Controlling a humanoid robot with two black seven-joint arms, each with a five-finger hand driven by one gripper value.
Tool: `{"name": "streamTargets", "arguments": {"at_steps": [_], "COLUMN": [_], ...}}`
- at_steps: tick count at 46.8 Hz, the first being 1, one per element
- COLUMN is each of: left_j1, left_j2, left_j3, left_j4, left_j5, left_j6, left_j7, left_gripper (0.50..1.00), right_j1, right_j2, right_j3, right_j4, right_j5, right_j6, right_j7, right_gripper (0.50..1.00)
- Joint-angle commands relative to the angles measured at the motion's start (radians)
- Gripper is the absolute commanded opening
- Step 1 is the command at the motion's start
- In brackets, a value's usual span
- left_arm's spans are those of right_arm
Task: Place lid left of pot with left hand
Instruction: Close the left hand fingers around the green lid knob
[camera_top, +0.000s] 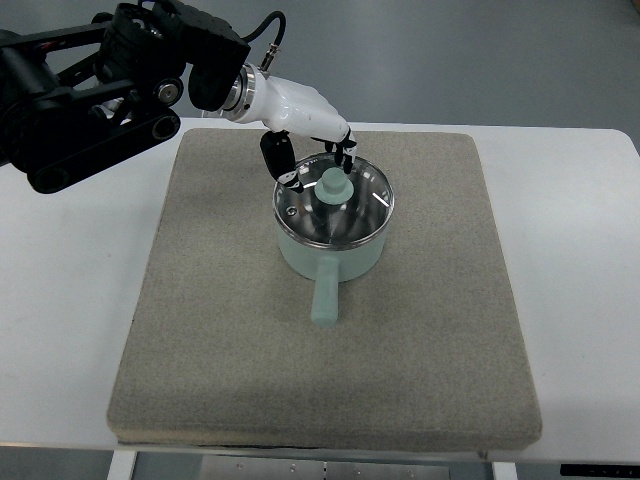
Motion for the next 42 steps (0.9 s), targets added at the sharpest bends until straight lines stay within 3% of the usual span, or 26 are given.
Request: {"name": "streamTargets", "arguments": {"at_steps": [1, 32, 42], "left_j1": [0.009, 0.011, 0.015], "left_j2": [-0.001, -0.014, -0.021], "left_j3": [0.001, -0.001, -0.001], "left_j4": [0.000, 0.021, 0.023], "left_j5": [0.004, 0.008, 0.008], "left_j6": [0.000, 0.000, 0.000], "left_j7": [0.002, 0.005, 0.005], "left_gripper": [0.771, 0.761, 0.724], "right_j1": [0.000, 0.000, 0.000], "right_j2": [0.000, 0.000, 0.000], "right_j3": [0.000, 0.000, 0.000], "right_j4": [0.000, 0.000, 0.000], "right_j5": [0.000, 0.000, 0.000], "right_j6": [0.000, 0.000, 0.000], "right_j7": [0.000, 0.000, 0.000], "right_gripper": [0.923, 0.921, 0.921]}}
